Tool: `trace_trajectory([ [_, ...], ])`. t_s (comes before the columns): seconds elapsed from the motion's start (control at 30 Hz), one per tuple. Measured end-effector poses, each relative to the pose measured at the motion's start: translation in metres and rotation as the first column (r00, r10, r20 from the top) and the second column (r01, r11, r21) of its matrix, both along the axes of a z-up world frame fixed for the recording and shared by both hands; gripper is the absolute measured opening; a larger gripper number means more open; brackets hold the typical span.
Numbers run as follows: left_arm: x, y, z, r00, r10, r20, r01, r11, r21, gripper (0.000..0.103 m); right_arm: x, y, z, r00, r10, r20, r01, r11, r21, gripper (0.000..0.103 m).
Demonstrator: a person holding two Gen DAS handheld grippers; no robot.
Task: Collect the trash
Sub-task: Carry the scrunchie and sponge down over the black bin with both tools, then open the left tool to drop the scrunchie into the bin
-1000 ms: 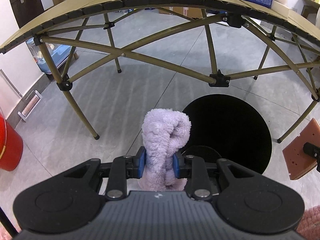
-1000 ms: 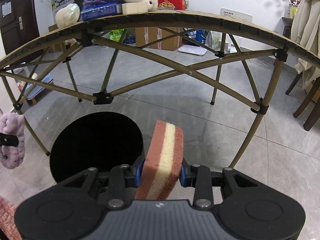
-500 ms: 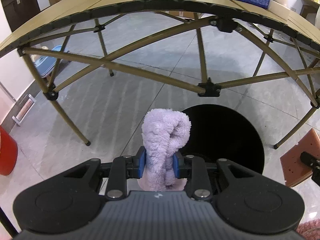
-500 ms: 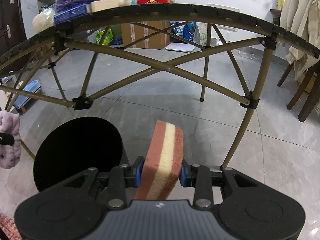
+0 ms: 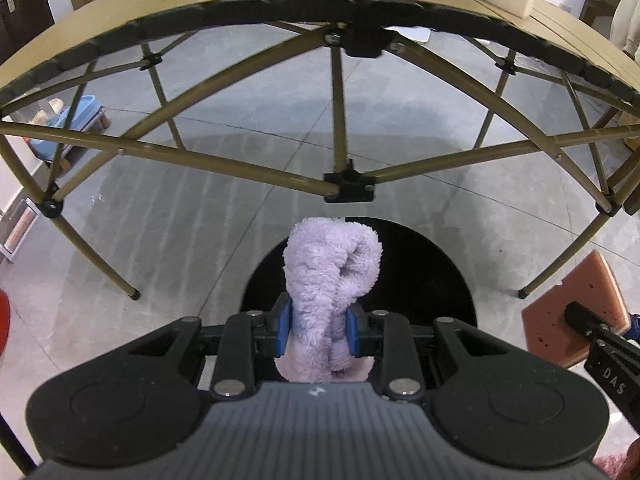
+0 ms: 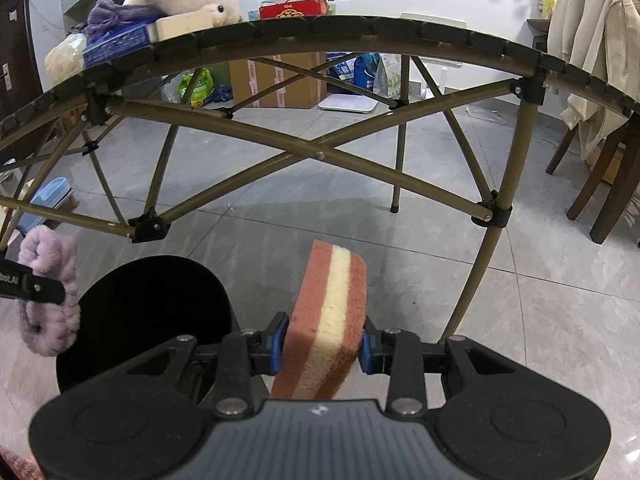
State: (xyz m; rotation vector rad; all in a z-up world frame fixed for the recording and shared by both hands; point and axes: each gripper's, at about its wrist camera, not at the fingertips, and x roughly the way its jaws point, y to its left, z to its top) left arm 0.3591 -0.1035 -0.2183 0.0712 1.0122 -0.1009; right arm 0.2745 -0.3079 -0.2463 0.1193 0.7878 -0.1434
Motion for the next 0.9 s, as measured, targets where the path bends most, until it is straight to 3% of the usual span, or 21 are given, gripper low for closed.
trace_trajectory([
  [0.4, 0.002, -0.028, -0.014, 0.998, -0.005, -0.061, 0.004, 1.000, -0.009, 0.027, 0.004, -0.003, -0.003, 1.000, -0.025, -0.006, 0.025, 1.000, -0.006, 0.034],
  [0.9, 0.014, -0.038, -0.050, 0.981, 0.071, -0.182, -0.069, 0.997, 0.017, 0.027, 0.006, -0.005, -0.009, 0.999, -0.035, -0.027, 0.034, 0.999, -0.030, 0.034],
])
